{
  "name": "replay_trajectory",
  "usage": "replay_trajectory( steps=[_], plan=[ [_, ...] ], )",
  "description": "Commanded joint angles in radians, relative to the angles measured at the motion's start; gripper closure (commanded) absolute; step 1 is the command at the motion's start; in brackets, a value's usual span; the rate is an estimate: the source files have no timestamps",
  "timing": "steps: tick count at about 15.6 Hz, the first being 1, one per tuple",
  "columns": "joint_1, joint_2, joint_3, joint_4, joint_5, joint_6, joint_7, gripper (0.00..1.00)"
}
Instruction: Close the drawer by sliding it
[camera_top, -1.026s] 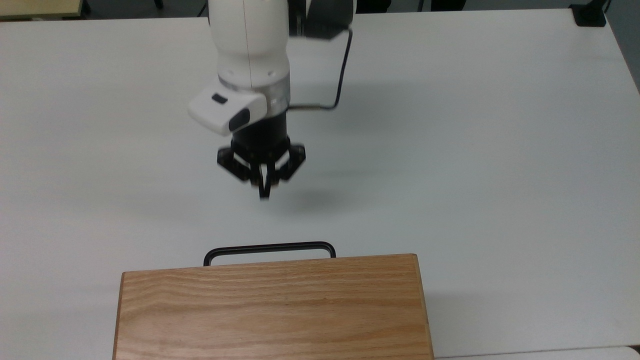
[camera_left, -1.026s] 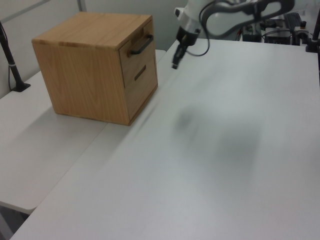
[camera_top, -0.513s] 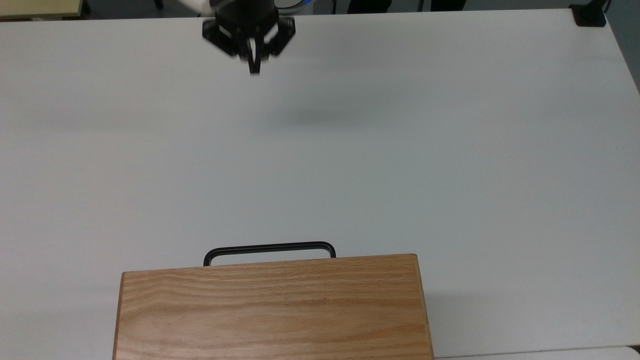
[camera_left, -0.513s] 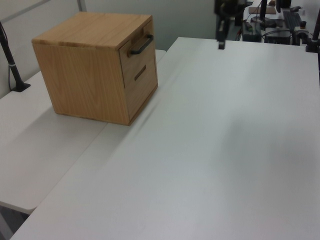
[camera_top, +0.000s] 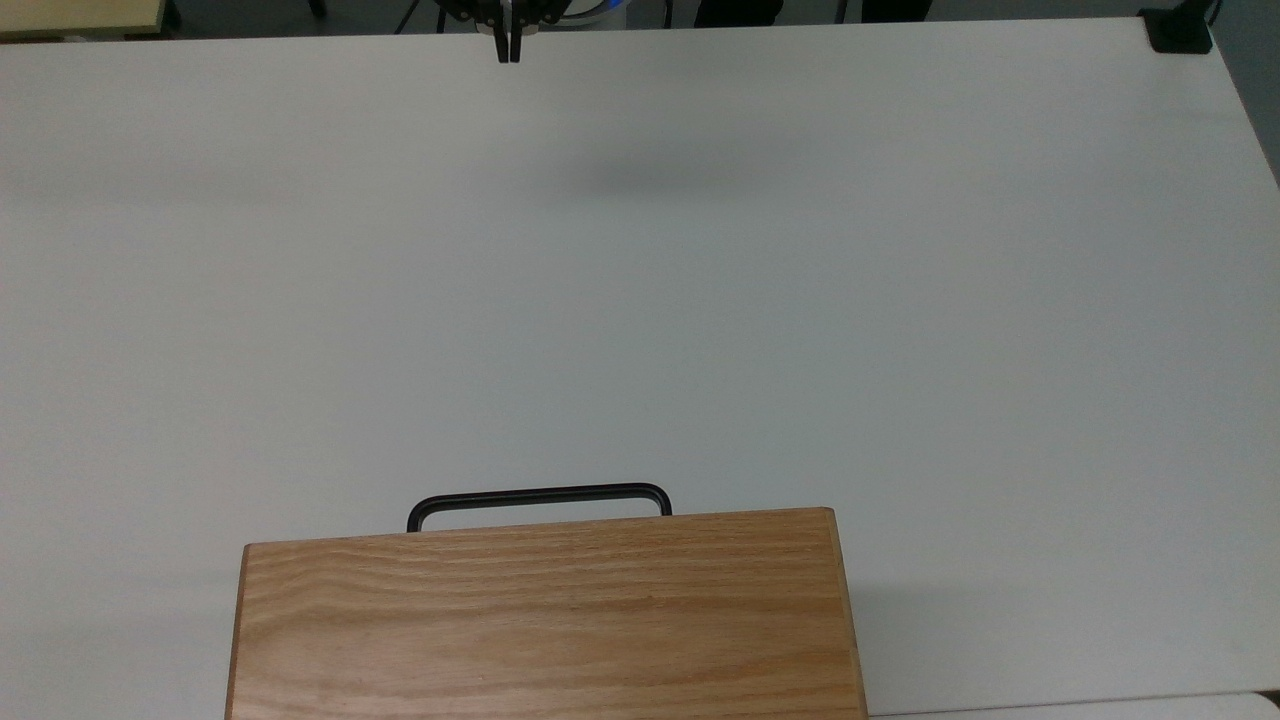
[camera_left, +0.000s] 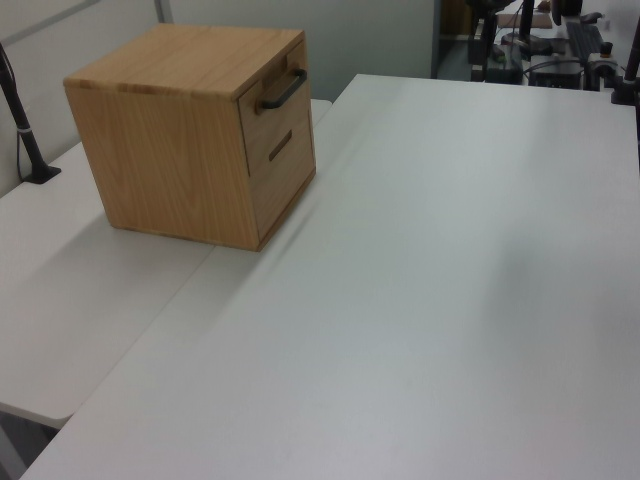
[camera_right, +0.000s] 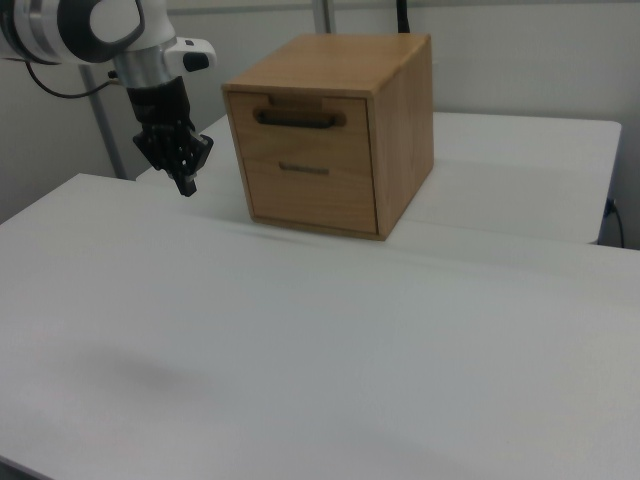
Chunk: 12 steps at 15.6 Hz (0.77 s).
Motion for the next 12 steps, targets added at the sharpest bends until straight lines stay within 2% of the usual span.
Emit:
replay_trajectory(
  steps=[1, 3, 12],
  plan=[
    [0.004, -0.016, 0.001, -0.026, -0.003, -0.008, 0.022, 0.04],
    [0.007, -0.018, 0.001, -0.026, -0.003, -0.011, 0.019, 0.0],
    [0.006, -0.01, 0.0, -0.024, -0.013, -0.011, 0.028, 0.0]
  ],
)
